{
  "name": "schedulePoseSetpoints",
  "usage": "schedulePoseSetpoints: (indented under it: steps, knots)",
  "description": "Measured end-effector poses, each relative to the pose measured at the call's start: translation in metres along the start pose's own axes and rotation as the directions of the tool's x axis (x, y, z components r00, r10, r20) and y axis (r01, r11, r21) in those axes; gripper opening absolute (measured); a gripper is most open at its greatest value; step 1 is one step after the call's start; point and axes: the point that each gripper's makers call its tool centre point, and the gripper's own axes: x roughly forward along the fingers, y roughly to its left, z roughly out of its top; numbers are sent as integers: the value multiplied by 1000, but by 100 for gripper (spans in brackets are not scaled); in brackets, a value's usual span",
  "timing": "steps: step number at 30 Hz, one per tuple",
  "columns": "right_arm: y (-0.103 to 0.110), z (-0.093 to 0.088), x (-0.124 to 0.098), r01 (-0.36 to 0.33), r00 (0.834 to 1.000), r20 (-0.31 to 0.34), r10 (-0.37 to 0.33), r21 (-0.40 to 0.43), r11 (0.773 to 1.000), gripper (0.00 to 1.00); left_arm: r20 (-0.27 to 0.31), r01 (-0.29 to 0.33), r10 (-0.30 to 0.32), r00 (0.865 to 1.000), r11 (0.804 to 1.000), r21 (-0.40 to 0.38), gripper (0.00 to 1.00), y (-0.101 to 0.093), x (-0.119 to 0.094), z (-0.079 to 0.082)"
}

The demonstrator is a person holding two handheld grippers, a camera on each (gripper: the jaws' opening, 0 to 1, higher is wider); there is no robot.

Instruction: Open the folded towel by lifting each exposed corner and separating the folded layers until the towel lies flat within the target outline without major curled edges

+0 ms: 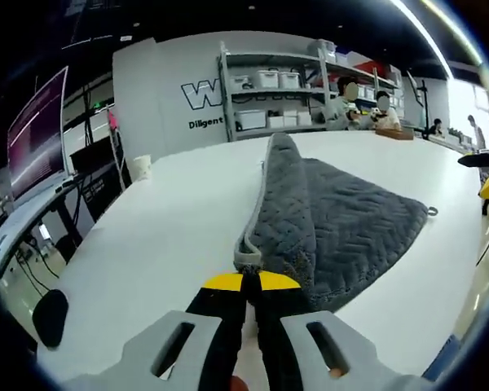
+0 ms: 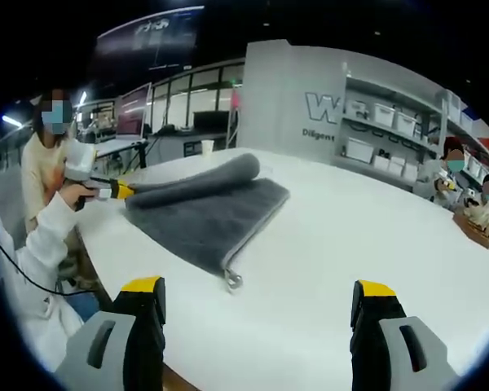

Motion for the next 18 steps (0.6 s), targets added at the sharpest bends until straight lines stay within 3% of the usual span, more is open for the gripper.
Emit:
schedulePoseSetpoints:
  steps: [18]
  knots:
    - [0, -2, 1, -1, 1000, -12, 1, -1, 1000, 94, -15, -12, 12, 1000, 1000, -15, 3, 3, -9, -6]
